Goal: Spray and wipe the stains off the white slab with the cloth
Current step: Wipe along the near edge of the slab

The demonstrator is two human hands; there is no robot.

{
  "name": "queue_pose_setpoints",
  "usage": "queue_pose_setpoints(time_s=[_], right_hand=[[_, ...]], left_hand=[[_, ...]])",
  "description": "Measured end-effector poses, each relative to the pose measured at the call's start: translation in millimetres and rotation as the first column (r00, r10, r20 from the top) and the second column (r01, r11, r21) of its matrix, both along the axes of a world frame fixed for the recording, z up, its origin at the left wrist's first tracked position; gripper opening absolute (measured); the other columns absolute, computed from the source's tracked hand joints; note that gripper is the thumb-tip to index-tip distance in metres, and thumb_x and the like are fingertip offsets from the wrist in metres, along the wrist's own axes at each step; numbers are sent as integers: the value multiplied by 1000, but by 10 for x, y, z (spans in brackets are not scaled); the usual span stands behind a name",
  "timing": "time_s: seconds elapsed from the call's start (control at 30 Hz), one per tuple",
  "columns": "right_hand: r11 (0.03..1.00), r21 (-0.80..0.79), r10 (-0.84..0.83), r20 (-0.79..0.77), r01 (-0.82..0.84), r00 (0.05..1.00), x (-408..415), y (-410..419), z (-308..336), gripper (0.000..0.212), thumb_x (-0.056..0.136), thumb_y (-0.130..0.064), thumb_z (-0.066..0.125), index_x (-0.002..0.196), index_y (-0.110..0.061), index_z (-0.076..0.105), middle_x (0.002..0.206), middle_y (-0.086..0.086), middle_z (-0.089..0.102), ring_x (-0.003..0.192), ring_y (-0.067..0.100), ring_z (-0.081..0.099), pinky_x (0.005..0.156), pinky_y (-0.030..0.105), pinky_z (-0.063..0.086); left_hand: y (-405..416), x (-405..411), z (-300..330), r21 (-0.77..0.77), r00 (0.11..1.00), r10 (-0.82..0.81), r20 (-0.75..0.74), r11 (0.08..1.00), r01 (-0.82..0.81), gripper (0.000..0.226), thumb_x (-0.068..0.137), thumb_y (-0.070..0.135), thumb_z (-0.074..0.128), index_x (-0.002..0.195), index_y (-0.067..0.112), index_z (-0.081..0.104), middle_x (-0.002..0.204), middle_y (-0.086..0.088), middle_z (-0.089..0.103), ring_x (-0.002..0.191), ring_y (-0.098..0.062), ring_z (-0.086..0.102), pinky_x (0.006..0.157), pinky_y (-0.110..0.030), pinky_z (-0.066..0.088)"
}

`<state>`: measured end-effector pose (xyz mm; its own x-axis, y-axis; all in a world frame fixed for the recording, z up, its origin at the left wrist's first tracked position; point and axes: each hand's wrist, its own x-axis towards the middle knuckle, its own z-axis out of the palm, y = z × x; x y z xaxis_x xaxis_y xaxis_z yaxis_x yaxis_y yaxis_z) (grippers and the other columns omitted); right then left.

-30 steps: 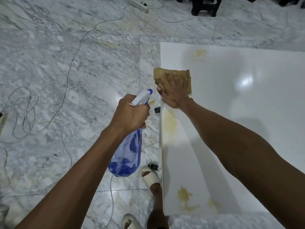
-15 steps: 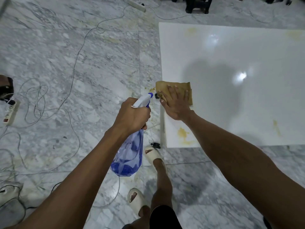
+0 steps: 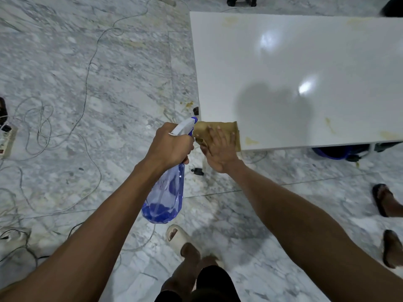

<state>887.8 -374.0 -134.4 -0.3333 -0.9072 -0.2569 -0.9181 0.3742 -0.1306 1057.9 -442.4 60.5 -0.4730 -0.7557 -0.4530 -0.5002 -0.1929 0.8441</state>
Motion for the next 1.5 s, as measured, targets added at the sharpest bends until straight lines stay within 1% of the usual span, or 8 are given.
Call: queue_pose_setpoints(time_s=[0.2,0.3,0.4,0.5,0.67,0.8,1.03,1.5], right_hand=[[998,53,15,25,-16,1000,370,556,-29,63,98,-58,-2,156,-35,-10,168,-6,-9,154,24,-12,119,62,-5],[991,19,-129,351,131,927,487,795,92,57,106,-48,14,160,-31,8,168,2,12,153,28,13,121,57,12],[853,111,-378,805,510,458,604,1059,505,56,108,-48,19,150,-17,39,150,10,46,133,26,49,111,36,38],[741,276,-322,946,612,-36,688,1339,964,58,106,-55,22,132,-17,58,125,6,64,102,15,64,84,23,53],[680,276,-13,931,680,-365,618,1319,1569,72,100,-68,23,129,-15,62,134,17,63,121,32,60,110,50,43],[670,202,142,909,714,-391,458,953,1903,68,102,-64,25,128,-14,64,133,16,63,122,32,58,110,48,42],[711,166,181,896,683,-406,198,-257,2084,77,96,-71,30,147,-16,48,148,16,50,138,35,47,116,50,35],[709,182,161,899,681,-408,-495,-2026,2057,78,95,-73,28,147,-17,48,148,17,50,138,35,47,116,49,35]], left_hand=[[427,29,117,-27,999,-47,13,999,47,33,69,10,50,86,-16,58,77,-18,56,45,-24,50,53,-34,46],[700,71,252,-39,999,-40,19,998,41,37,66,11,50,88,-17,59,78,-20,57,43,-23,51,52,-34,47],[935,187,418,-29,1000,1,26,1000,0,24,74,3,55,89,-13,65,84,-28,66,47,-23,54,50,-30,49],[1155,326,577,-52,999,32,28,998,-31,17,81,-2,53,86,-5,69,86,-27,73,48,-22,56,48,-28,50],[1252,442,814,-40,1000,12,15,999,-11,24,74,-5,49,88,-15,66,91,-36,70,43,-24,54,51,-33,50],[975,378,921,-79,1000,1,-8,997,-2,24,64,-2,48,79,-18,60,78,-44,60,41,-28,54,54,-38,51],[-89,140,970,-139,1000,-4,30,990,8,16,78,-2,50,62,1,53,49,-14,52,39,-28,55,51,-34,50],[-1779,-566,760,5,998,52,17,999,-52,29,96,28,58,76,8,59,60,-14,60,38,-16,53,46,-26,47]])
